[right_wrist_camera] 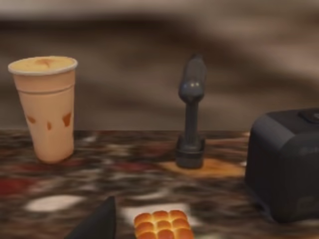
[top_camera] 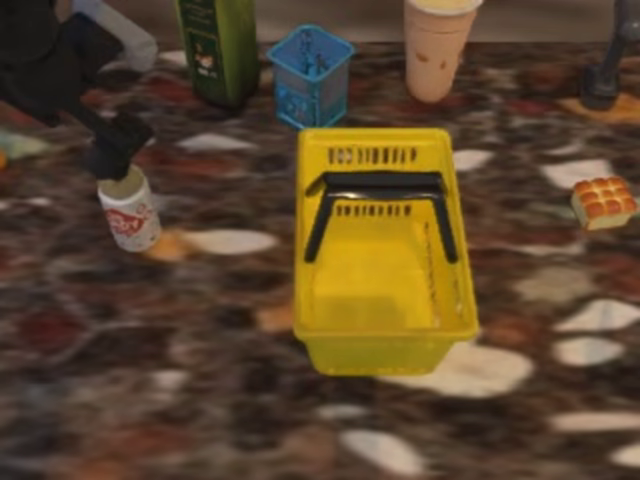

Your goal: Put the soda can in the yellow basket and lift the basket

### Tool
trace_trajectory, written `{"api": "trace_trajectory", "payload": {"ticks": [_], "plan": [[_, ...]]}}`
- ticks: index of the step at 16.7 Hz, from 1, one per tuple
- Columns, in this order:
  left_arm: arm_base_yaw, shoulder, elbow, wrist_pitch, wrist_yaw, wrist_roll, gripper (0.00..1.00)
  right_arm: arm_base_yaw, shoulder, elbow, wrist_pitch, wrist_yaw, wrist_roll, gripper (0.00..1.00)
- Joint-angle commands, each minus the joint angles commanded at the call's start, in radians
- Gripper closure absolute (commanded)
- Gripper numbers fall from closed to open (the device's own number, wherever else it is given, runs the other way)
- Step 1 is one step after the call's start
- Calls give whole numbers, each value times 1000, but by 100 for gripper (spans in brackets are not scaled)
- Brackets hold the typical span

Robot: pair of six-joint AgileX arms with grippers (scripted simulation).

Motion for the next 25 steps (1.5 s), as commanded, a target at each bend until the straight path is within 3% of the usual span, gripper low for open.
{"api": "trace_trajectory", "payload": {"ticks": [4, 10, 19, 23, 25], "plan": [[-16, 202, 161, -122, 1, 58, 0, 0, 0, 0, 0, 0, 0, 0], [-20, 244, 194, -151, 1, 71, 0, 0, 0, 0, 0, 0, 0, 0], [-19, 277, 56, 22, 1, 73, 0, 0, 0, 0, 0, 0, 0, 0], [-19, 279, 52, 26, 1, 73, 0, 0, 0, 0, 0, 0, 0, 0], [-19, 279, 52, 26, 1, 73, 15, 0, 0, 0, 0, 0, 0, 0]]}}
